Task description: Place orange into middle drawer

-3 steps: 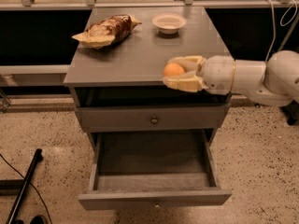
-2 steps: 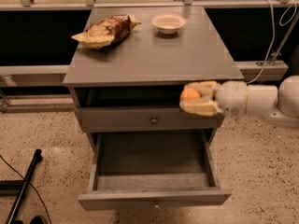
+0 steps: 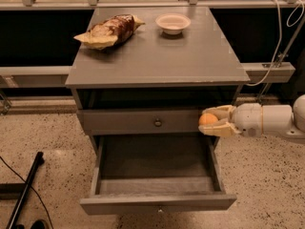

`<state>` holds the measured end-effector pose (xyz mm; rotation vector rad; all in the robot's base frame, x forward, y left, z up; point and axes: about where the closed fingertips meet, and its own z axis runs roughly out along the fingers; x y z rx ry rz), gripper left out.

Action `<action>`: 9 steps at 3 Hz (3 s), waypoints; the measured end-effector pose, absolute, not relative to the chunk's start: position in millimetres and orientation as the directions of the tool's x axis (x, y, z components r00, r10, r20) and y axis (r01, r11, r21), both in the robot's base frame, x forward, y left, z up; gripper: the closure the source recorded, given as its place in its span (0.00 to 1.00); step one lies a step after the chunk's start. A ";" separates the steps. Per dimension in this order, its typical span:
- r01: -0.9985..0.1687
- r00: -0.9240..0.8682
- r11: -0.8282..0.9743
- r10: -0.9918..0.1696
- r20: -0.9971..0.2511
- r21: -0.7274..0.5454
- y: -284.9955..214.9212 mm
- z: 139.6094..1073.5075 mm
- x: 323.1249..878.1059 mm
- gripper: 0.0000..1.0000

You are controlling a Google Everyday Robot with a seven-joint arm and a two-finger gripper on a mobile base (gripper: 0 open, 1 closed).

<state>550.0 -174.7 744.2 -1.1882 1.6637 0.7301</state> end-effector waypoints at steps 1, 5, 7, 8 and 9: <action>-0.938 -0.109 0.344 -0.419 -0.901 -0.046 -171.2 727.2 551.0 1.00; -0.989 -0.049 0.134 -0.694 -0.718 -0.061 -171.6 510.5 544.7 1.00; -0.982 -0.083 0.184 -0.627 -0.774 -0.044 -135.1 443.2 573.2 1.00; -0.979 -0.067 0.193 -0.599 -0.798 -0.063 -110.2 424.6 585.2 1.00; -0.979 -0.070 0.195 -0.584 -0.808 -0.057 -94.2 406.5 589.6 0.84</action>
Offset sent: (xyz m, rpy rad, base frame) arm 0.0125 -0.0125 -0.2391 -0.3973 0.0431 0.1289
